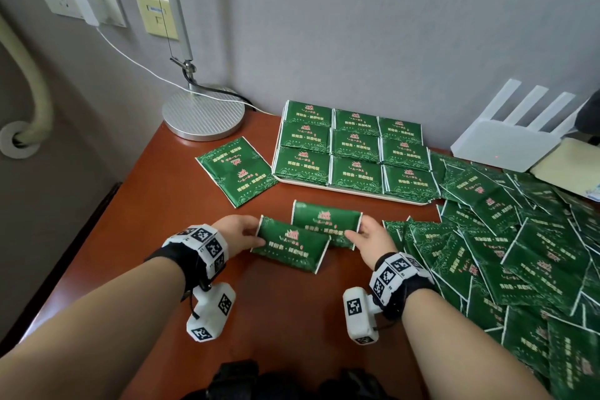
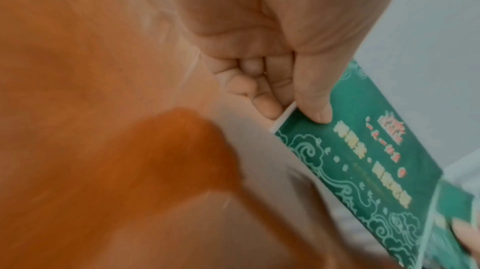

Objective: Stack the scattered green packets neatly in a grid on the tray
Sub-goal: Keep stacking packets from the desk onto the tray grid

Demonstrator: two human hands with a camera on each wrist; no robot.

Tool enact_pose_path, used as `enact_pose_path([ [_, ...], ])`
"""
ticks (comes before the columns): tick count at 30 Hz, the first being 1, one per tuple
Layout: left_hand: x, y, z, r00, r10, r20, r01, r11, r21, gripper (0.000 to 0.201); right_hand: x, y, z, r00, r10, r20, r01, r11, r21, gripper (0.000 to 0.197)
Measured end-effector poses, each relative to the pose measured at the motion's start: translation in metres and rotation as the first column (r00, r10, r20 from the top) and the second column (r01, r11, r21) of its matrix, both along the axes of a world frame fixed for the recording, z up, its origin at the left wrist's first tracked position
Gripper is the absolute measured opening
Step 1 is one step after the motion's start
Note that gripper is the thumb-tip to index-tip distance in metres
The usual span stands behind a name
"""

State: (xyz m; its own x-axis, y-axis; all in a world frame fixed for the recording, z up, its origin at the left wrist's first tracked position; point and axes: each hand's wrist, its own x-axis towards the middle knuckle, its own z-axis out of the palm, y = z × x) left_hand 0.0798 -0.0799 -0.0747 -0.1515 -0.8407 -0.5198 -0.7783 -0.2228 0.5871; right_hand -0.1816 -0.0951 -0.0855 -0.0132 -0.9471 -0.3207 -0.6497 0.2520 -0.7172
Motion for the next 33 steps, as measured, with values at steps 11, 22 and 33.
enact_pose_path([
  [11, 0.036, -0.11, 0.047, 0.851, 0.438, -0.289, -0.472, 0.88, -0.055, 0.015, -0.013, -0.072, 0.035, 0.967, -0.203, 0.156, 0.208, 0.978, -0.014, 0.047],
  [22, -0.006, -0.214, 0.024, 0.918, 0.38, -0.117, -0.387, 0.921, -0.044, 0.021, 0.02, -0.13, 0.01, 0.991, 0.041, -0.131, -0.046, 0.998, -0.033, 0.013],
  [33, -0.013, -0.233, 0.012, 0.911, 0.406, -0.072, -0.411, 0.909, -0.066, 0.029, 0.041, -0.148, 0.005, 0.967, 0.152, -0.206, -0.174, 0.981, -0.092, 0.014],
])
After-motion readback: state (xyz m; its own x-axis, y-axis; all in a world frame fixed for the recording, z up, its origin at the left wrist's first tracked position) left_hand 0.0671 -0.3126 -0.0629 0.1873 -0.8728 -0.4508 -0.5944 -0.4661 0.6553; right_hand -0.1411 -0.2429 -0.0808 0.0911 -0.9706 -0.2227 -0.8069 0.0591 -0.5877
